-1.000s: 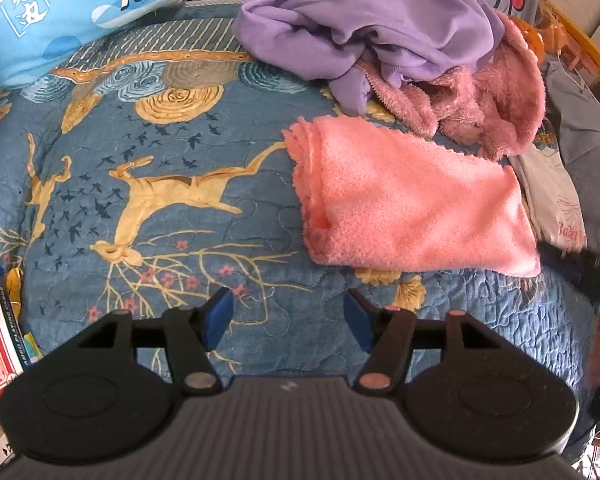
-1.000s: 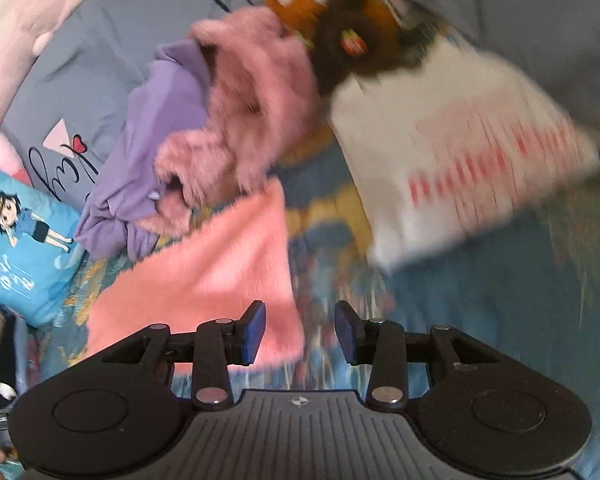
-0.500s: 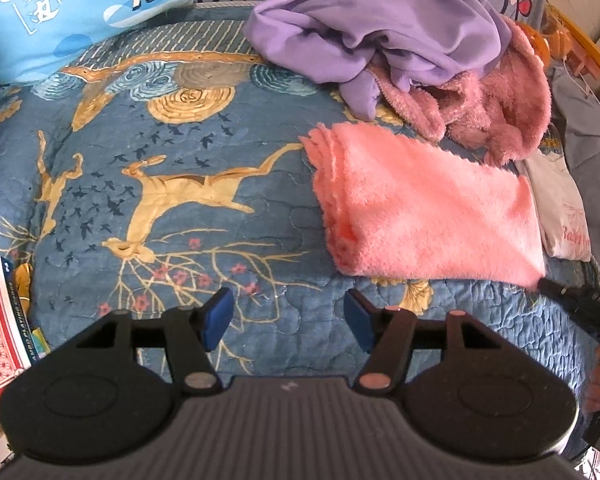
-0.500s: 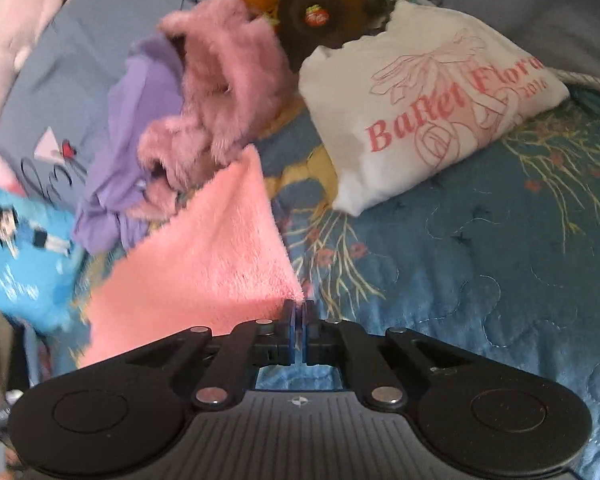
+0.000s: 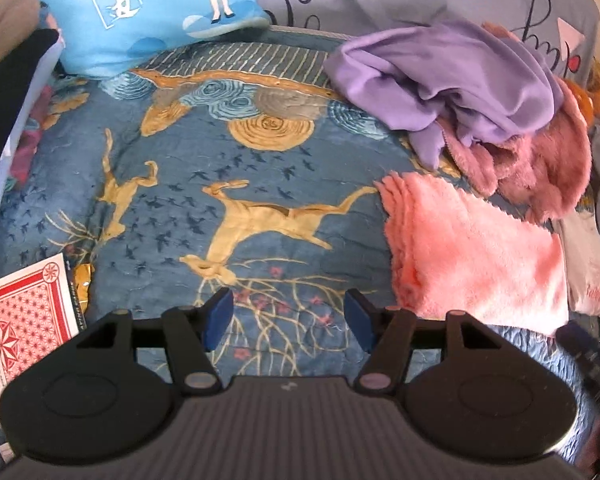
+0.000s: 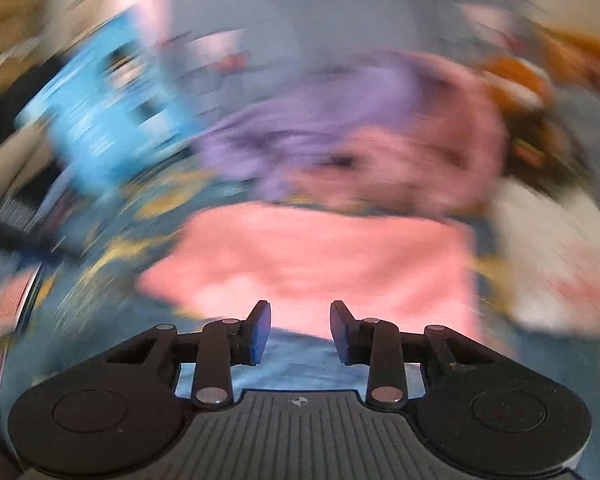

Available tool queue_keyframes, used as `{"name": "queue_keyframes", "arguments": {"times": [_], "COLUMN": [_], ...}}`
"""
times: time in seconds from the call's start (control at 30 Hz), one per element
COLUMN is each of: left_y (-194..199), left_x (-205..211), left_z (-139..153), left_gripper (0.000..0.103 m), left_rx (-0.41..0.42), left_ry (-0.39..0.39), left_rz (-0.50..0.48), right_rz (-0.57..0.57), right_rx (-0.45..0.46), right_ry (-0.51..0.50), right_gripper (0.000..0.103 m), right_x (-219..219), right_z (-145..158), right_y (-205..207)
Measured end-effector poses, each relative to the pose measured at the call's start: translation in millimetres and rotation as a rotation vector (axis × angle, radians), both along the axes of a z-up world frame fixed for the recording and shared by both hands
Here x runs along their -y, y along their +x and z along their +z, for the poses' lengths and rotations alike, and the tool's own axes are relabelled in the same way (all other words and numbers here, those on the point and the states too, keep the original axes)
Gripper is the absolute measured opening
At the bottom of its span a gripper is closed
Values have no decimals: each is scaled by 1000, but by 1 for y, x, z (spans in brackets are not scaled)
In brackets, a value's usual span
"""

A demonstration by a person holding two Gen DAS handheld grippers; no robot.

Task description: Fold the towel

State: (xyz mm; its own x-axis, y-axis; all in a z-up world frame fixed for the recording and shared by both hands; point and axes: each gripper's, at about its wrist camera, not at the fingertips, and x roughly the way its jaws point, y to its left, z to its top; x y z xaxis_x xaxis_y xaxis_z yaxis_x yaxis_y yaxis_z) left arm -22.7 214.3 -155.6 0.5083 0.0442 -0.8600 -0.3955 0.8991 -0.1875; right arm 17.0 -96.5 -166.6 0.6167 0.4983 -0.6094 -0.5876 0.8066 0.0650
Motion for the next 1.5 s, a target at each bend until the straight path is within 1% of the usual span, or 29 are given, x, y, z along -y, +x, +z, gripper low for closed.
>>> {"name": "queue_keyframes", "arguments": {"times": [0.03,0.1,0.13,0.17,0.23,0.37,0.5,0.57,0.6,0.63,0.67,0.73,0.8,0.9,1.03,1.1,1.13,1.2,1.23,1.33,1.37,1.4,1.43,1.5], "left_y": [0,0,-1,-1,-1,-2,-3,-3,-3,-3,-3,-4,-6,-9,-11,-10,-9,-6,-5,-1,0,1,2,4], "left_x": [0,1,1,1,0,-3,-4,-3,-3,-3,-4,-6,-9,-16,-24,-24,-22,-17,-14,-8,-5,-3,-2,1], "left_z": [0,0,0,0,0,2,4,4,4,5,5,7,9,12,11,9,8,6,5,-2,-4,-6,-9,-17], "left_gripper": [66,66,66,67,68,68,68,68,70,72,73,73,73,73,73,73,73,73,73,73,73,73,73,74], "left_rx": [1,1,1,0,1,9,16,16,16,17,20,26,36,46,40,33,28,18,14,-1,-6,-11,-16,-27], "left_ry": [0,4,8,12,11,-2,-8,-8,-7,-6,-6,-7,-10,-16,-29,-28,-23,-7,0,-10,-13,-19,-42,-116], "left_rz": [-2,-4,-2,0,5,11,11,7,6,7,11,19,28,49,73,70,63,46,38,20,13,7,1,-6], "right_rz": [58,161,203,238,297,380,414,408,405,402,399,401,434,481,502,500,496,480,463,388,342,277,212,83], "right_rx": [35,118,165,212,268,342,404,408,410,412,407,386,367,343,317,332,346,384,389,366,332,276,220,108], "right_ry": [-44,-138,-192,-250,-313,-419,-505,-535,-550,-565,-560,-517,-485,-485,-500,-510,-509,-498,-484,-422,-387,-338,-289,-190], "right_gripper": [34,30,29,29,29,29,28,15,12,8,6,6,5,5,6,8,11,20,28,29,29,29,29,31], "right_x": [-18,-52,-68,-83,-103,-130,-145,-151,-154,-157,-158,-157,-155,-155,-154,-154,-152,-145,-139,-109,-94,-76,-57,-21], "right_z": [-1,-3,-5,-7,-10,-22,-35,-39,-41,-43,-42,-35,-30,-31,-40,-43,-42,-36,-31,-15,-10,-7,-3,4], "right_y": [-5,-14,-19,-23,-28,-34,-34,-32,-30,-29,-28,-30,-37,-48,-52,-53,-55,-59,-61,-62,-58,-51,-44,-30]}}
